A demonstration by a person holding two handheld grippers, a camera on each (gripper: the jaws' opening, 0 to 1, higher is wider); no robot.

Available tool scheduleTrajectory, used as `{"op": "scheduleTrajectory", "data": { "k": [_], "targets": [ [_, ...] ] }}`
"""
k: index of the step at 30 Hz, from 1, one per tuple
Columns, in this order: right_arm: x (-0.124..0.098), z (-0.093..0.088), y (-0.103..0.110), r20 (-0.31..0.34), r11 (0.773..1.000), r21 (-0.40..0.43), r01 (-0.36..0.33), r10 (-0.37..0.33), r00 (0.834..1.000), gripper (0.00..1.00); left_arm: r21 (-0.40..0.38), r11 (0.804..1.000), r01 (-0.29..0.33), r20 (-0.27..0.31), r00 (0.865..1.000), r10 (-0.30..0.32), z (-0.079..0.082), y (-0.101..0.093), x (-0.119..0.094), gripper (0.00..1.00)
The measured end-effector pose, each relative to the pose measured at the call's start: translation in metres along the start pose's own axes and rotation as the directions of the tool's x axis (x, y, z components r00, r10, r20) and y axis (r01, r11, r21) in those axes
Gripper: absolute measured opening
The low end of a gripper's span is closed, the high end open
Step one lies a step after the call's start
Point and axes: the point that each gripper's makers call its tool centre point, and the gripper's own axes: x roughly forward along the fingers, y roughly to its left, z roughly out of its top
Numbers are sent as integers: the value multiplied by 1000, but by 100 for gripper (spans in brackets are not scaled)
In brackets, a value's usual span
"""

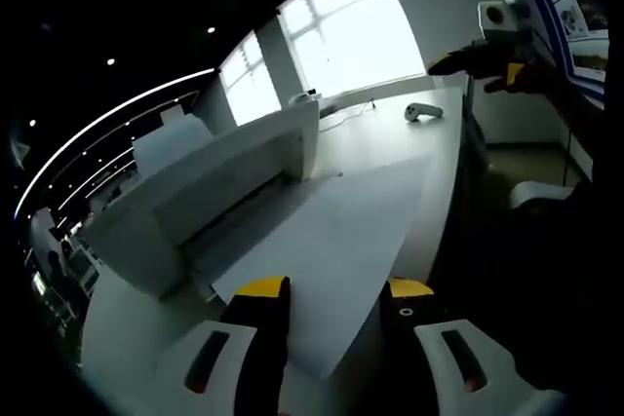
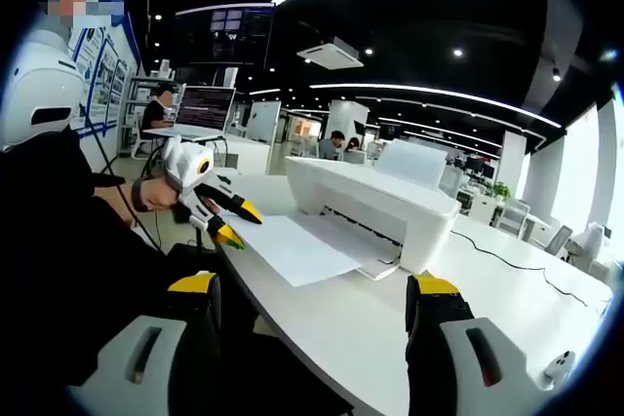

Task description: Remove the paper from the printer output slot and place it on top of the printer

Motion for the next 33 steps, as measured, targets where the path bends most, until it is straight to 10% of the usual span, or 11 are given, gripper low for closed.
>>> {"op": "scheduleTrajectory", "data": {
  "k": [33],
  "targets": [
    [-2, 4, 1, 6, 1000, -4, 16, -16, 1000, 71, 2, 1000, 1, 24, 1000, -1, 9, -1, 2, 39]
  ]
}}
